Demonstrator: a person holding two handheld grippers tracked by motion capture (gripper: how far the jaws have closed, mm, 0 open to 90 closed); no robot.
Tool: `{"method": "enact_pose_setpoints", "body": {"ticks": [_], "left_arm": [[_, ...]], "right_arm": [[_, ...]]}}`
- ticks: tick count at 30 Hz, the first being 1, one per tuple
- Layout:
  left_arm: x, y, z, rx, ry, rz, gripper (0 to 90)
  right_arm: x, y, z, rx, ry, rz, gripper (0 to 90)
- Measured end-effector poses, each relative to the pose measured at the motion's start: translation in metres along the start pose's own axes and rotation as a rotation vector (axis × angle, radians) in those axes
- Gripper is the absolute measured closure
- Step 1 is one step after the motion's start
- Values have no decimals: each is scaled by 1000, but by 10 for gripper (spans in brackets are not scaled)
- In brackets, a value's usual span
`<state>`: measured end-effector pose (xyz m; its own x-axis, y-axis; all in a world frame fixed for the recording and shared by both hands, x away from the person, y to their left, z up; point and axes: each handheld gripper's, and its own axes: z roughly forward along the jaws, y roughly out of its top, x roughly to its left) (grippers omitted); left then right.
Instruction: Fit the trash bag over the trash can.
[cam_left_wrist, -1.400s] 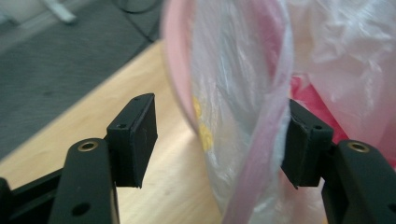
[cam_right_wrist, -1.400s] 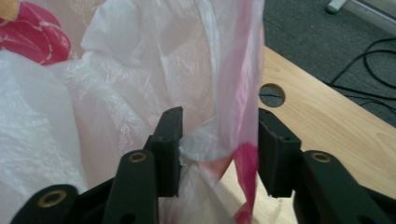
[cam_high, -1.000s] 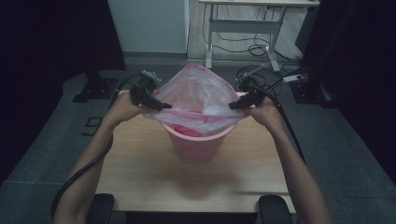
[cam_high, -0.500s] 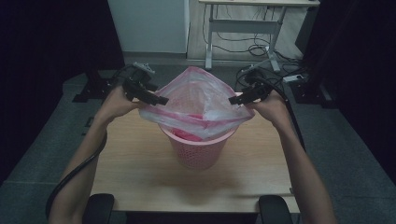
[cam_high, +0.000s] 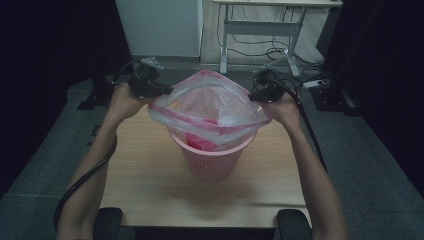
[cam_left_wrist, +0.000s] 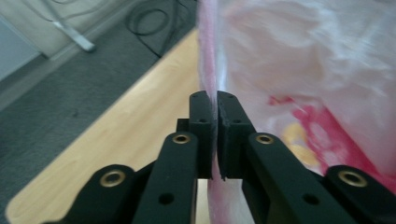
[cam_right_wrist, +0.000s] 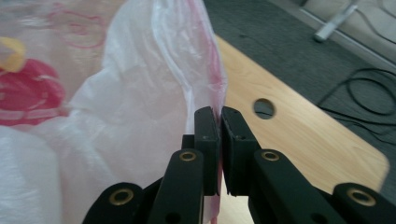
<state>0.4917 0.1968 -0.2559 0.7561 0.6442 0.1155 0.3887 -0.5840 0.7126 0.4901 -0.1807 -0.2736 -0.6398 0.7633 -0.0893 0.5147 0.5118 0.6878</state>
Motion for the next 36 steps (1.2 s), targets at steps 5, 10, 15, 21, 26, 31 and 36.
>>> {"method": "enact_pose_setpoints", "body": {"ticks": [5,10,15,21,26,31,36], "left_arm": [[8,-2,27,70,33,-5,863],[11,-12,56,146,18,-4,858],[13,-21,72,166,-50,-23,841],[12,-30,73,192,-86,-20,867],[13,-40,71,197,-130,-32,881],[19,-43,58,163,-125,-55,617],[27,-44,31,112,-117,-64,527]], "right_arm": [[-10,0,13,45,-58,8,851],[-13,-5,33,104,-67,3,852],[-14,-13,49,160,-64,13,858],[-16,-23,56,198,-38,25,872],[-20,-36,59,209,1,47,863],[-23,-40,49,178,-36,66,551],[-32,-41,24,97,-21,93,384]]}}
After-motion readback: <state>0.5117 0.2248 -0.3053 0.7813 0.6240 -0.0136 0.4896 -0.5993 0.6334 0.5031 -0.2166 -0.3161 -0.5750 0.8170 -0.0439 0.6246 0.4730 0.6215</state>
